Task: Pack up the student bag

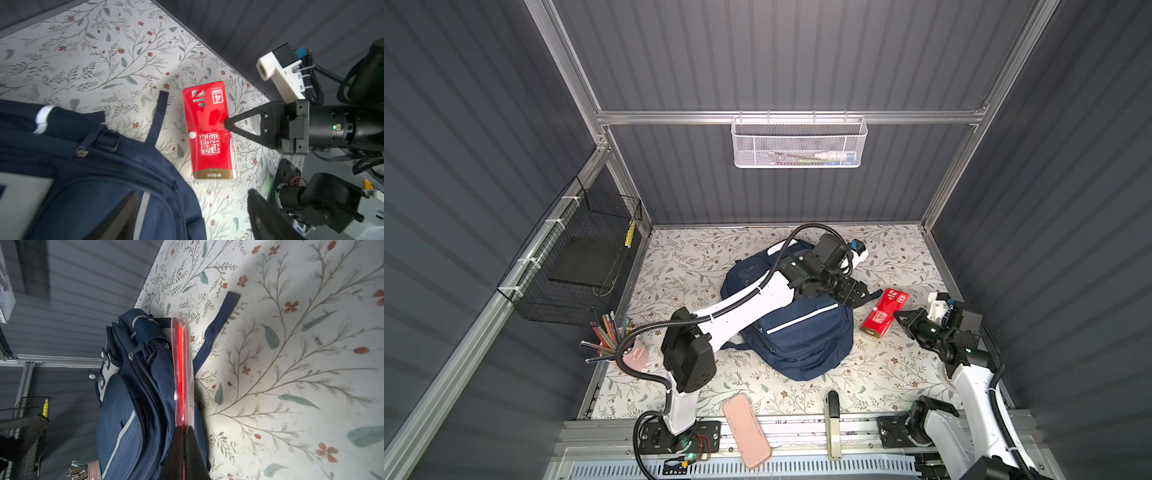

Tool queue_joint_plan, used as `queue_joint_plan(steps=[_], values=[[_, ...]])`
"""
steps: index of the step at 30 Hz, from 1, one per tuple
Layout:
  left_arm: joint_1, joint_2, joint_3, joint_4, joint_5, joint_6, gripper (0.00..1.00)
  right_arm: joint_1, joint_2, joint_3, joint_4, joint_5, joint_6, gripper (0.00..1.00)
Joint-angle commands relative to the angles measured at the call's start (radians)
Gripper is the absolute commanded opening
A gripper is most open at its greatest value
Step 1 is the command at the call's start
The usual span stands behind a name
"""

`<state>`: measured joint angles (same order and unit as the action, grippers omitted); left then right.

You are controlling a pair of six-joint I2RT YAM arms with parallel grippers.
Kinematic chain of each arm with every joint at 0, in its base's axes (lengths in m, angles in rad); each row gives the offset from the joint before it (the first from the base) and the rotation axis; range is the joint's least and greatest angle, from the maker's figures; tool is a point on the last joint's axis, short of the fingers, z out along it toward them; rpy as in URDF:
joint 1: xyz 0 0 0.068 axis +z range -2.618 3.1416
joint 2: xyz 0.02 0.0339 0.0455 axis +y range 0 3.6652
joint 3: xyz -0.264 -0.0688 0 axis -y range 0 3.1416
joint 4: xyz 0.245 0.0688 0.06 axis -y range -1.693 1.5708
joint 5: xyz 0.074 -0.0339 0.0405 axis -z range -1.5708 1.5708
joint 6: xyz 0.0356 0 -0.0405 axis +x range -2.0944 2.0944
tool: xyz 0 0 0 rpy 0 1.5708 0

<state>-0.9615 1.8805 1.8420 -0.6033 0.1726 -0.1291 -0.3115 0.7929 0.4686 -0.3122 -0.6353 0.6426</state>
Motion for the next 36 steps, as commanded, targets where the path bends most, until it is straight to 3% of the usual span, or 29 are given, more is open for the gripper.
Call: queue_joint_plan(steps=[1, 5, 9, 14, 23, 30, 32, 34, 35, 36], values=[[-0.013, -0.048, -0.052, -0.187, -0.089, 0.165, 0.84, 0.003, -0.023, 0.029, -0.064, -0.045, -0.019, 0.0], [-0.024, -0.093, -0.176, -0.266, -0.34, 0.213, 0.86, 0.004, -0.062, 0.055, -0.097, -0.085, -0.004, 0.0], [-0.042, -0.183, -0.33, -0.206, -0.439, 0.222, 0.87, 0.022, -0.083, 0.08, -0.104, -0.125, 0.024, 0.0], [-0.113, -0.223, -0.397, -0.19, -0.583, 0.232, 0.92, 0.049, -0.115, 0.109, -0.12, -0.122, 0.047, 0.0], [-0.137, -0.254, -0.476, -0.132, -0.488, 0.226, 0.92, 0.071, -0.134, 0.116, -0.116, -0.112, 0.07, 0.0], [-0.152, -0.204, -0.505, -0.139, -0.59, 0.23, 0.92, 0.091, -0.122, 0.101, -0.083, -0.111, 0.1, 0.0], [-0.154, -0.208, -0.509, -0.121, -0.594, 0.229, 0.88, 0.099, -0.117, 0.106, -0.082, -0.104, 0.097, 0.0], [-0.154, -0.219, -0.512, -0.098, -0.572, 0.226, 0.77, 0.107, -0.113, 0.106, -0.082, -0.099, 0.099, 0.0], [-0.154, -0.222, -0.512, -0.089, -0.564, 0.226, 0.62, 0.11, -0.113, 0.105, -0.083, -0.095, 0.1, 0.0], [-0.154, -0.225, -0.511, -0.084, -0.568, 0.216, 0.4, 0.112, -0.111, 0.105, -0.082, -0.092, 0.101, 0.0]])
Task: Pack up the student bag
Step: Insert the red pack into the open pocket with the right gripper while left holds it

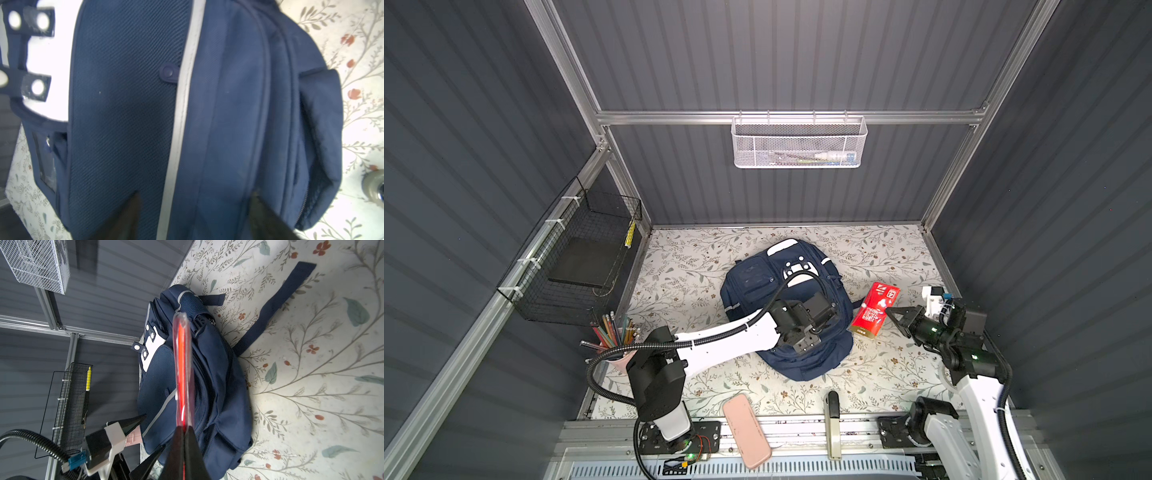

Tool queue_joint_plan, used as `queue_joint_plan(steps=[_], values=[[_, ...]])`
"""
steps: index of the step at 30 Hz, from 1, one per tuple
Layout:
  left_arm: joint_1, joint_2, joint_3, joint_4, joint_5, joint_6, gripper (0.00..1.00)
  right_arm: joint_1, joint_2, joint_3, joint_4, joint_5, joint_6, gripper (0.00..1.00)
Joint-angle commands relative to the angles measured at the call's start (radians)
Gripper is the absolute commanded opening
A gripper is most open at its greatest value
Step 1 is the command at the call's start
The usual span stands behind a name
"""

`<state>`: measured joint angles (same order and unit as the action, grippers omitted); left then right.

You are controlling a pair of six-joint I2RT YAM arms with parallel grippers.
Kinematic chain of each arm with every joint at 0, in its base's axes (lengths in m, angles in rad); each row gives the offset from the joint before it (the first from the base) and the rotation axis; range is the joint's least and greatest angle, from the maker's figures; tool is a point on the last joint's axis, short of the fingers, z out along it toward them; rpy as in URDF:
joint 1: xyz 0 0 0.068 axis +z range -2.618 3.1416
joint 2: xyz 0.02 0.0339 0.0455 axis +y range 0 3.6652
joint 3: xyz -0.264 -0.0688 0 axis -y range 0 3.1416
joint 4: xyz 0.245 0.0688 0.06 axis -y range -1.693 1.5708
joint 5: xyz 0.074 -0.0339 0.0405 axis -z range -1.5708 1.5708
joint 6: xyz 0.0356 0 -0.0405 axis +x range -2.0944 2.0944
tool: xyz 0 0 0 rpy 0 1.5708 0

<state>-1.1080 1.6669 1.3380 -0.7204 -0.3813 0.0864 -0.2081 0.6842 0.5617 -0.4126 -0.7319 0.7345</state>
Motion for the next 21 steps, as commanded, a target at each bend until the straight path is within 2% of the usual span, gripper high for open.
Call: queue_joint_plan(steps=[1, 2, 7, 13, 17, 19, 21], values=[[-0.007, -0.012, 0.003, 0.029, -0.02, -0.003, 0.09, 0.012, -0.002, 0.012, 0.018, 0.005, 0.013, 0.0], [-0.007, -0.013, 0.011, 0.023, -0.036, -0.009, 0.0, 0.014, -0.002, 0.011, 0.018, 0.004, 0.019, 0.0], [0.005, -0.064, 0.065, 0.054, -0.08, -0.068, 0.0, 0.109, -0.026, -0.009, 0.075, 0.044, 0.087, 0.0], [0.13, -0.078, 0.187, 0.051, 0.101, -0.183, 0.0, 0.293, -0.065, -0.092, 0.227, 0.121, 0.262, 0.0], [0.146, -0.062, 0.229, 0.067, 0.115, -0.213, 0.0, 0.39, -0.081, -0.137, 0.284, 0.173, 0.336, 0.0], [0.147, -0.037, 0.276, 0.047, 0.122, -0.234, 0.0, 0.443, -0.081, -0.196, 0.376, 0.191, 0.415, 0.0], [0.148, -0.026, 0.298, 0.043, 0.141, -0.259, 0.0, 0.491, -0.066, -0.227, 0.436, 0.241, 0.426, 0.0]])
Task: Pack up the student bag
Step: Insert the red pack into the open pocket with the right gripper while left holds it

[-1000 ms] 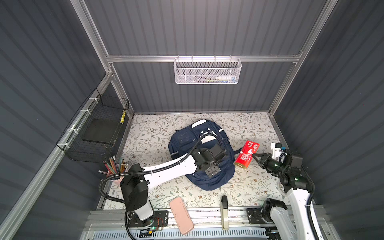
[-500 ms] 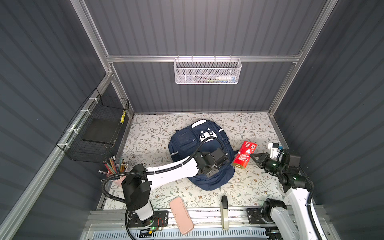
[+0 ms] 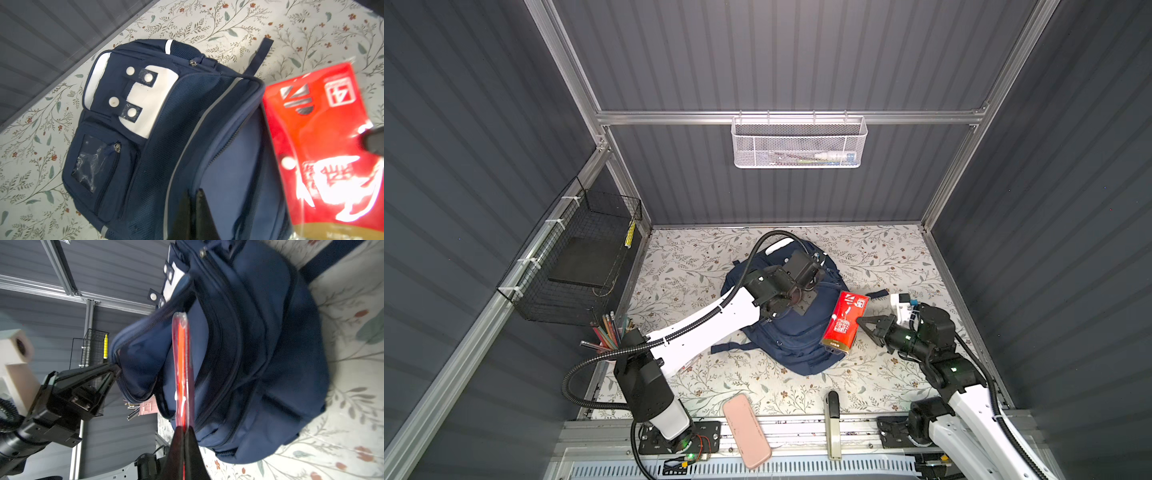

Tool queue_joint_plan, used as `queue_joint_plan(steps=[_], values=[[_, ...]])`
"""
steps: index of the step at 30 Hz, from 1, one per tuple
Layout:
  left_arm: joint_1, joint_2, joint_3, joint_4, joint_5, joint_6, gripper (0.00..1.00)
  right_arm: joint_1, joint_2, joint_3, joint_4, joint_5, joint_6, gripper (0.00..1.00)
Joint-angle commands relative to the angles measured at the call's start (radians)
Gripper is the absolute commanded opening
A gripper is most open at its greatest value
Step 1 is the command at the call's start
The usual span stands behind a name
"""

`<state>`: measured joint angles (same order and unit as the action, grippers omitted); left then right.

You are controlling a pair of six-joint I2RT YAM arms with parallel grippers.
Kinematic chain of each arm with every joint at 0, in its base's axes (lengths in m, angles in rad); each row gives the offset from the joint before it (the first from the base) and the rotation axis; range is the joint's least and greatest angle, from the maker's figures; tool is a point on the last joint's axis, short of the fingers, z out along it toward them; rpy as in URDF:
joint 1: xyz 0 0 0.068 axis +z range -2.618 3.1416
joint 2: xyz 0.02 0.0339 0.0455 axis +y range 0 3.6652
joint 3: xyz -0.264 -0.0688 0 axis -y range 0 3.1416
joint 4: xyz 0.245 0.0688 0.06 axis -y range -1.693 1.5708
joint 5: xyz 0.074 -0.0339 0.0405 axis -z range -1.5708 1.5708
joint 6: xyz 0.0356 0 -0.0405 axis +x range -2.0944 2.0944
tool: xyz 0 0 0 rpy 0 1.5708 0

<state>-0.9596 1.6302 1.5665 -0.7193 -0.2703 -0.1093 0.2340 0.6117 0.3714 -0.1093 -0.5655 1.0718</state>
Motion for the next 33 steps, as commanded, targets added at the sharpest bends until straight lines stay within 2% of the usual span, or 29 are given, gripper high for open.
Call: queue_joint_plan(steps=[1, 6, 13, 17, 21, 24, 27, 33], values=[[-0.002, 0.008, 0.072, 0.052, 0.047, -0.076, 0.0, 0.07, 0.024, -0.033, 0.135, 0.101, 0.088, 0.0], [-0.002, -0.013, 0.102, 0.034, 0.118, -0.108, 0.0, 0.151, 0.154, 0.017, 0.273, 0.192, 0.089, 0.0], [-0.001, -0.015, 0.107, 0.027, 0.147, -0.135, 0.0, 0.174, 0.472, 0.107, 0.515, 0.219, 0.088, 0.0], [-0.001, -0.007, 0.111, 0.046, 0.202, -0.184, 0.0, 0.222, 0.65, 0.186, 0.627, 0.287, 0.089, 0.0], [-0.001, 0.022, 0.151, 0.025, 0.243, -0.212, 0.0, 0.324, 0.756, 0.268, 0.644, 0.405, 0.089, 0.0], [-0.001, 0.029, 0.151, 0.043, 0.269, -0.223, 0.0, 0.385, 0.783, 0.27, 0.644, 0.575, 0.085, 0.0], [-0.001, 0.033, 0.161, 0.049, 0.284, -0.225, 0.0, 0.408, 0.831, 0.262, 0.7, 0.679, 0.072, 0.0], [0.005, 0.013, 0.16, 0.038, 0.278, -0.214, 0.0, 0.4, 0.962, 0.36, 0.693, 0.566, 0.027, 0.01]])
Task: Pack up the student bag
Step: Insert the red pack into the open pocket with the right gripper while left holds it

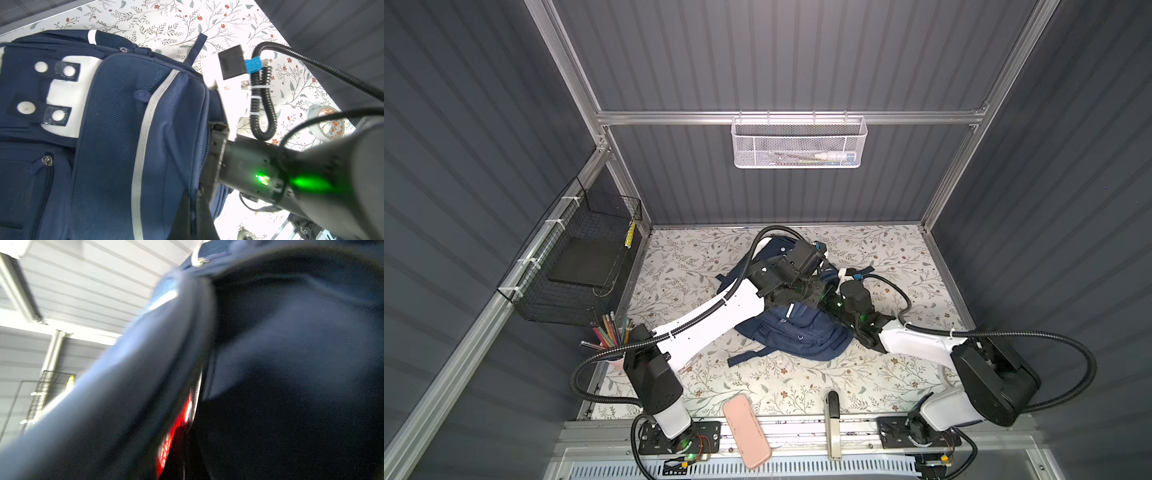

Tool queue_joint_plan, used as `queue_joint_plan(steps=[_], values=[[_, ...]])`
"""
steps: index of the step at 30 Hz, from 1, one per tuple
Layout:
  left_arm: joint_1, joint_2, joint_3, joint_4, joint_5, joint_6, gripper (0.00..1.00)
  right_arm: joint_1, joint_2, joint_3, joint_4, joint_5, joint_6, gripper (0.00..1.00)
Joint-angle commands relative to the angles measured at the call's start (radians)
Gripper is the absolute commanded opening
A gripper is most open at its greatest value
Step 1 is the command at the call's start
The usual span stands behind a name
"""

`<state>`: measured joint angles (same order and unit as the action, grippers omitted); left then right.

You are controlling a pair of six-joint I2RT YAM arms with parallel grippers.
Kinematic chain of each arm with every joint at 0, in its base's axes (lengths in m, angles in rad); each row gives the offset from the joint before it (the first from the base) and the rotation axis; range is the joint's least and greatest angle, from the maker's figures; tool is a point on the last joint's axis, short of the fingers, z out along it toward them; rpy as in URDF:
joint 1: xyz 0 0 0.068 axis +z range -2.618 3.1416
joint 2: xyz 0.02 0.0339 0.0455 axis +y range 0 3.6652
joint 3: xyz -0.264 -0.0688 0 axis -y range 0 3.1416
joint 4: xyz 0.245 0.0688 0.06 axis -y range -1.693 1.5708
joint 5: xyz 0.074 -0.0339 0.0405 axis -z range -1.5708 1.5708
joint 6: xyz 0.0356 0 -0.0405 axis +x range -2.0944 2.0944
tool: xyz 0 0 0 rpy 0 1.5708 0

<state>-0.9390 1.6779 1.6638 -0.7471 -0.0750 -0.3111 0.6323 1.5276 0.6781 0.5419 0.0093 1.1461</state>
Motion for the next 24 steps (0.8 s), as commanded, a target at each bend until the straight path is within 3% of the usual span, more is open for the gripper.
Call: queue_joint_plan(steps=[1, 4, 9, 15, 18, 21, 22, 24], values=[[-0.014, -0.037, 0.056, 0.067, 0.083, -0.013, 0.0, 0.001, 0.056, 0.062, 0.032, -0.012, -0.059, 0.03], [-0.011, -0.045, 0.026, 0.085, 0.088, -0.023, 0.0, -0.007, 0.046, 0.054, 0.023, 0.003, -0.064, 0.13], [0.005, -0.068, -0.056, 0.14, 0.077, -0.05, 0.0, -0.031, -0.036, 0.017, -0.034, -0.017, -0.08, 0.44], [0.015, -0.072, -0.136, 0.216, 0.123, -0.082, 0.1, -0.047, -0.192, -0.068, -0.194, -0.008, -0.115, 0.56], [0.018, -0.062, -0.142, 0.227, 0.142, -0.1, 0.24, -0.05, -0.266, -0.118, -0.249, -0.009, -0.115, 0.56], [0.019, -0.051, -0.149, 0.243, 0.169, -0.116, 0.31, -0.049, -0.371, -0.171, -0.341, 0.008, -0.122, 0.56], [0.021, -0.048, -0.153, 0.247, 0.182, -0.124, 0.37, -0.048, -0.4, -0.183, -0.379, 0.015, -0.128, 0.55], [0.025, -0.052, -0.171, 0.261, 0.191, -0.141, 0.58, -0.048, -0.502, -0.208, -0.467, 0.032, -0.136, 0.57]])
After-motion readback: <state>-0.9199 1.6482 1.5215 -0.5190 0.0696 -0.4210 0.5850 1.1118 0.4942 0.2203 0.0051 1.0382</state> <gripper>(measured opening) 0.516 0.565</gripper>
